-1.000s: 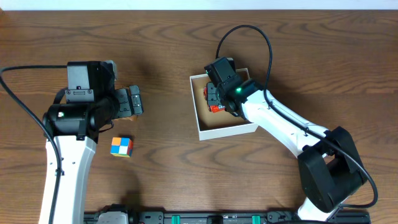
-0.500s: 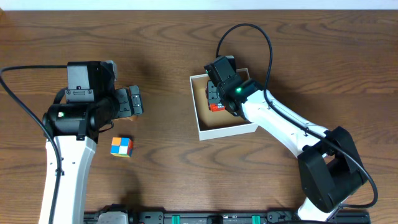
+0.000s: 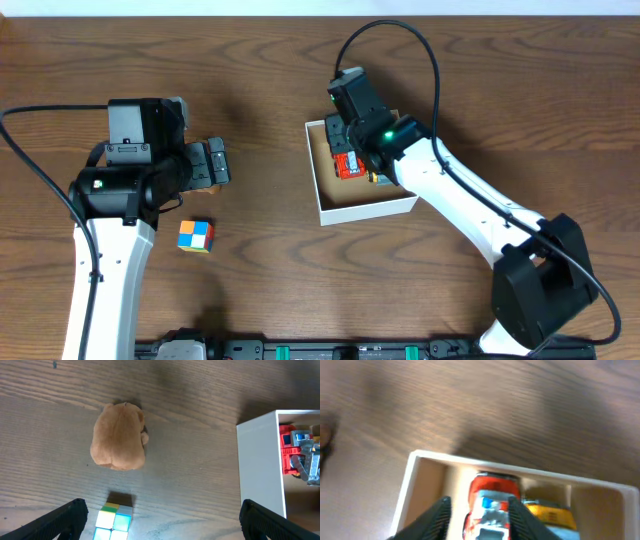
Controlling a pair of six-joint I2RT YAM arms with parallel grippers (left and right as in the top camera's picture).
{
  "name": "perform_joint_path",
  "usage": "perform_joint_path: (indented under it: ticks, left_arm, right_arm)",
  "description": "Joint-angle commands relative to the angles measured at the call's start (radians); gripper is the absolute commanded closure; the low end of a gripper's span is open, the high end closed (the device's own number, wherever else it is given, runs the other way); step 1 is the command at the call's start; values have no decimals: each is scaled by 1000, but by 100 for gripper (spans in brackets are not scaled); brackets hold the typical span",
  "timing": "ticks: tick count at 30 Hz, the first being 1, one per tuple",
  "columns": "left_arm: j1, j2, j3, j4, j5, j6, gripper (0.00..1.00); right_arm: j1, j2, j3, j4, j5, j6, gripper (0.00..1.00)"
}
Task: Pack container
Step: 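Lower red truck beside yellow truck and push it into place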
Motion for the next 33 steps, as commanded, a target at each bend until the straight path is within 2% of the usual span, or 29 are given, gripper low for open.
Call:
perform_joint_path:
  ticks: [1,3,5,23,33]
  left_arm:
    - [0,0,18,-3,10,-1,2]
    - [0,0,18,-3,10,-1,2]
    - [0,0,18,-3,10,-2,2]
    - [0,0,18,-3,10,-2,2]
    - [0,0,18,-3,10,-1,2]
  right_arm:
    - [30,-20,16,-32,-95,-91,81]
    - [40,-20,16,-51,-94,-91,94]
    - [50,-16,12,-64,-94,-95,99]
    - [54,153,5,31,-10,-98,99]
    - [53,179,5,67,161,-50,98]
